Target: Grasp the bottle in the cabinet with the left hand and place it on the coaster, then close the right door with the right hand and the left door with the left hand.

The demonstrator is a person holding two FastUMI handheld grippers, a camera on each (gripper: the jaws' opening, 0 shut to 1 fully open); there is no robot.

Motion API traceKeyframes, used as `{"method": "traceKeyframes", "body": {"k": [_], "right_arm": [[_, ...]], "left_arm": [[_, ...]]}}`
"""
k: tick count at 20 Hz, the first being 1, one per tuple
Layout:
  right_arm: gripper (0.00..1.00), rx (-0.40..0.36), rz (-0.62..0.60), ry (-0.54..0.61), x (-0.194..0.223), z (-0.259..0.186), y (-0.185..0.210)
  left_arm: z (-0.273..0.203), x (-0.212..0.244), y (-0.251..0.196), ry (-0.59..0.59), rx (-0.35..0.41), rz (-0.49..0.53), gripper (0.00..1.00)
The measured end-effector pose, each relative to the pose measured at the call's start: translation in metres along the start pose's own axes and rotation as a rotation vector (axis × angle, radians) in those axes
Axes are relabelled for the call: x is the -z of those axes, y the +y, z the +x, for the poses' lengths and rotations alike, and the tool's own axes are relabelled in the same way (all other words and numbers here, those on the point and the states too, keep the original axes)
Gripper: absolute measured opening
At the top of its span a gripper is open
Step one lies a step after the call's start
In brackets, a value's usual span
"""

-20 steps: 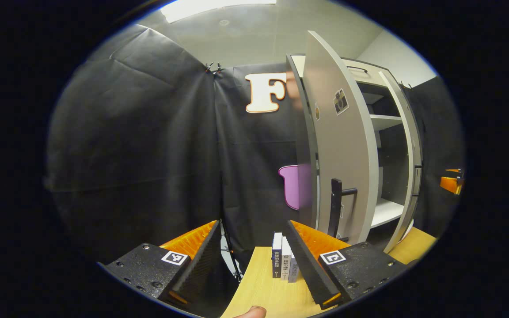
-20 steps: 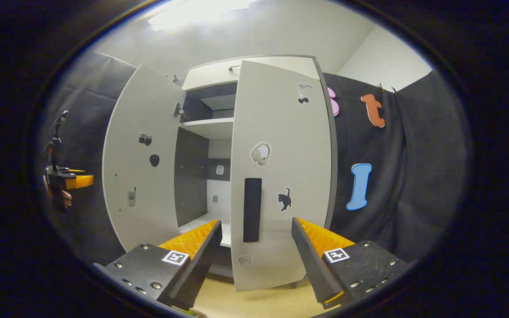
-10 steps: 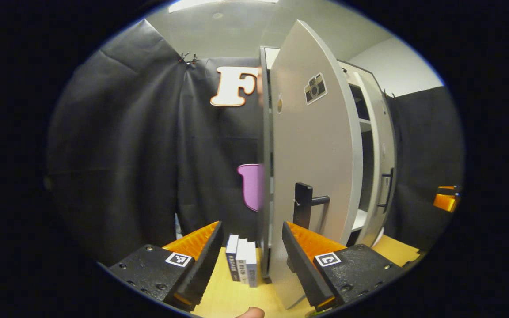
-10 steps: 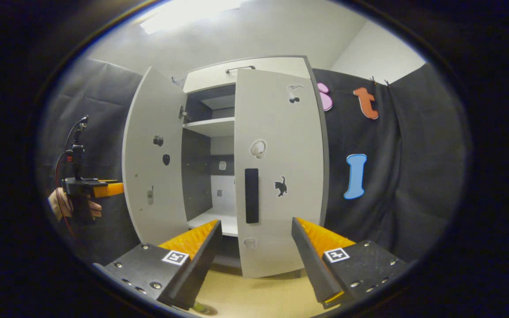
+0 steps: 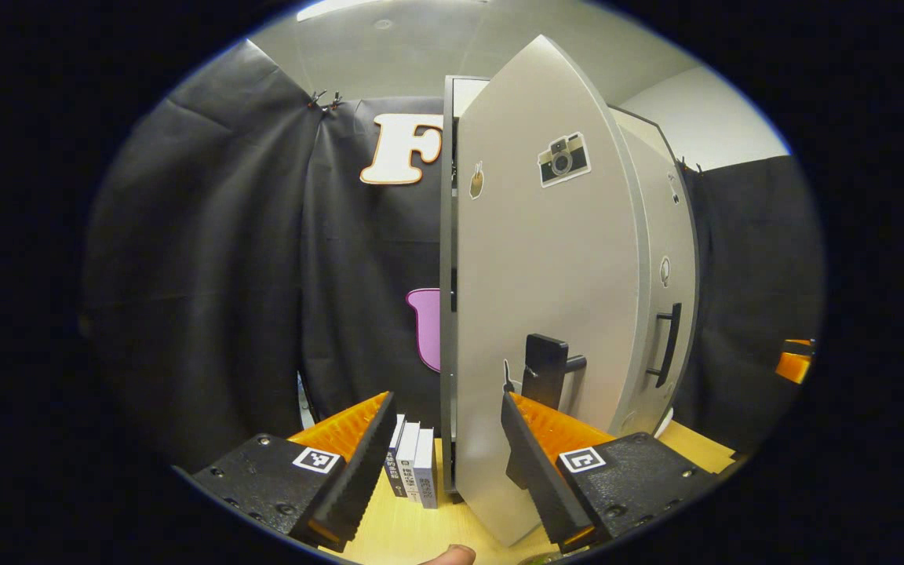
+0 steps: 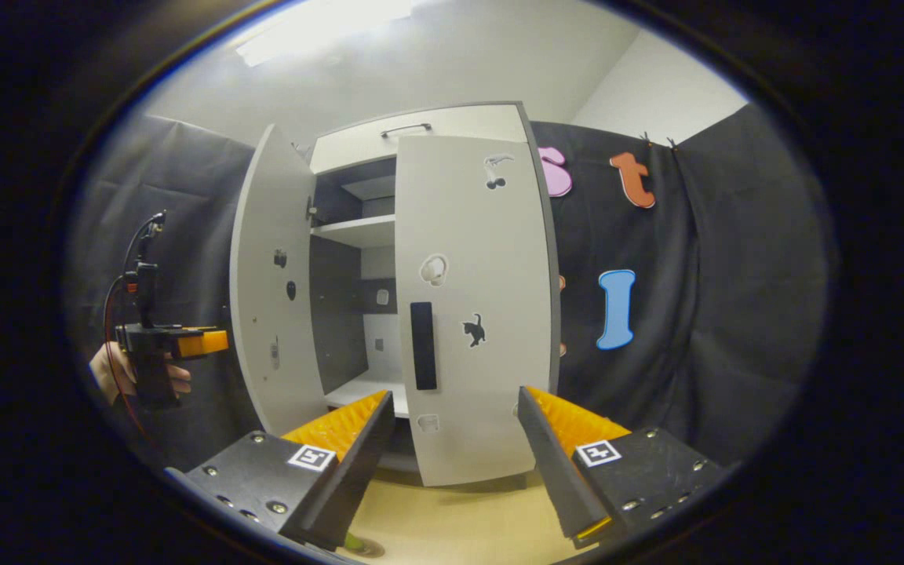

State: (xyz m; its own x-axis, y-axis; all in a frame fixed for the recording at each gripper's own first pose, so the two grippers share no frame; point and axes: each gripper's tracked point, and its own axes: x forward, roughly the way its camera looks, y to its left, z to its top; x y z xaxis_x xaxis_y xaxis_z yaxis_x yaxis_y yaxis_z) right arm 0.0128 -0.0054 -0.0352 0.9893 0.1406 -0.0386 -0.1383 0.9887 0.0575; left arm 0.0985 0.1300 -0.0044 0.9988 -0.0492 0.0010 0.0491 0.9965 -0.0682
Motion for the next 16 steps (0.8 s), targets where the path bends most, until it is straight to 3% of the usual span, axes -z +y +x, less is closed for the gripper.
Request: {"method": "traceKeyframes", "body": {"k": [16], "right_arm": [[0.96, 0.049, 0.027, 0.006, -0.001, -0.027, -0.013]], "left_arm": [[0.008, 0.0, -0.033, 0.003, -0.018, -0.002, 0.84]]}}
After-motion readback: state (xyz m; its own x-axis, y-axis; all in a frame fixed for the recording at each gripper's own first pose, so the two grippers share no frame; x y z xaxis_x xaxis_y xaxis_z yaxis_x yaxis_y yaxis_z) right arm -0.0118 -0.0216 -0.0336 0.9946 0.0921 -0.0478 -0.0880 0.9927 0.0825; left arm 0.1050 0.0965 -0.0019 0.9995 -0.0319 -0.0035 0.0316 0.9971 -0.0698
